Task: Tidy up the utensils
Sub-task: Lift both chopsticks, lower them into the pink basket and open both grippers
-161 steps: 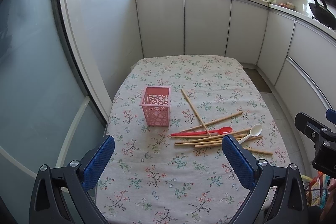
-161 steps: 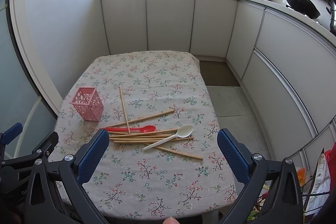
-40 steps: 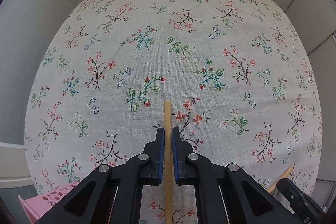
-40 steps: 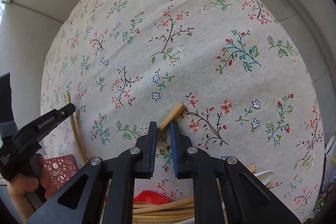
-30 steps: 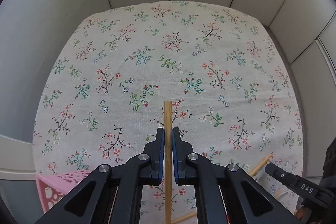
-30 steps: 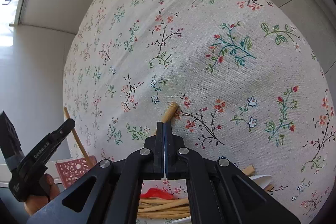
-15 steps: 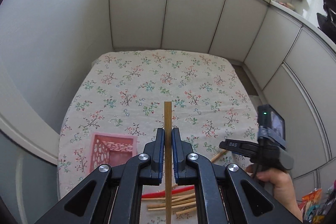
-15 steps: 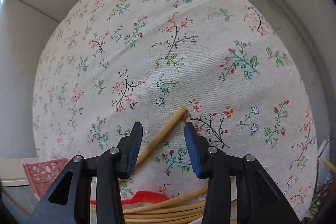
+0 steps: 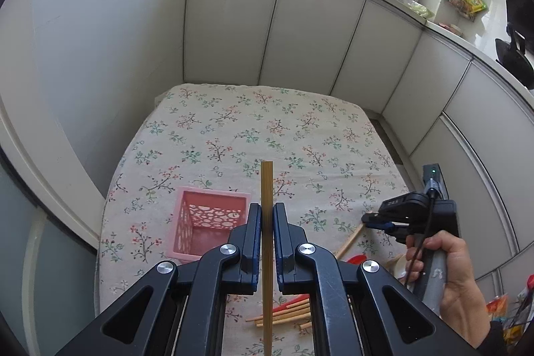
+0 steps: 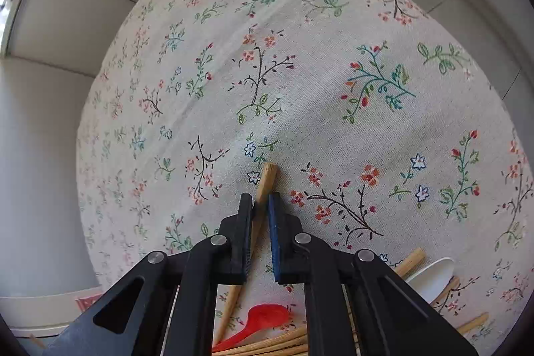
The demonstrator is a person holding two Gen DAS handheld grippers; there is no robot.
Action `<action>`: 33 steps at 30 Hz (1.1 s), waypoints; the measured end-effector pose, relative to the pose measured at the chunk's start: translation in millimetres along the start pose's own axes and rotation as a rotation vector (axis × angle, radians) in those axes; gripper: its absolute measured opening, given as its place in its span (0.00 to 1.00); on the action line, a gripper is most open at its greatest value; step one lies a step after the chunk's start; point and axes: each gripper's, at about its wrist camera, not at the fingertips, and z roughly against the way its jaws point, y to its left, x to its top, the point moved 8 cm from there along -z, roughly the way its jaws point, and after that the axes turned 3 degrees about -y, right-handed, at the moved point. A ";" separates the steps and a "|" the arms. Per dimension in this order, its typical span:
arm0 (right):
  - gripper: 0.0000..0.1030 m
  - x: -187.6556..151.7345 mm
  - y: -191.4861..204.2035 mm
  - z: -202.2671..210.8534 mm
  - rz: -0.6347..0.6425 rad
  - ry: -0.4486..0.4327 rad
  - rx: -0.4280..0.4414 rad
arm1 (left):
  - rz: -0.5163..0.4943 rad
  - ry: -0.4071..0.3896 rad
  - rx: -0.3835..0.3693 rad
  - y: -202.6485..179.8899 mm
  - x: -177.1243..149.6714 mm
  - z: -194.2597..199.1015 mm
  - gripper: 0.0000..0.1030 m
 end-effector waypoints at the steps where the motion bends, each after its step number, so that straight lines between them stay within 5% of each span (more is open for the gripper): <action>1: 0.09 0.5 -1.6 -0.8 -0.023 0.016 0.036 | 0.005 -0.008 0.003 4.4 0.9 2.8 0.07; 11: 0.08 -11.1 37.4 52.5 0.024 0.012 0.187 | 0.054 -0.146 0.024 32.4 21.7 36.6 0.07; 25: 0.07 -44.0 127.1 207.2 0.385 -0.404 0.315 | 0.198 -0.589 0.147 66.1 62.1 114.9 0.07; 33: 0.07 -68.5 167.0 282.0 0.493 -0.534 0.440 | 0.220 -0.698 0.198 87.8 74.6 106.6 0.07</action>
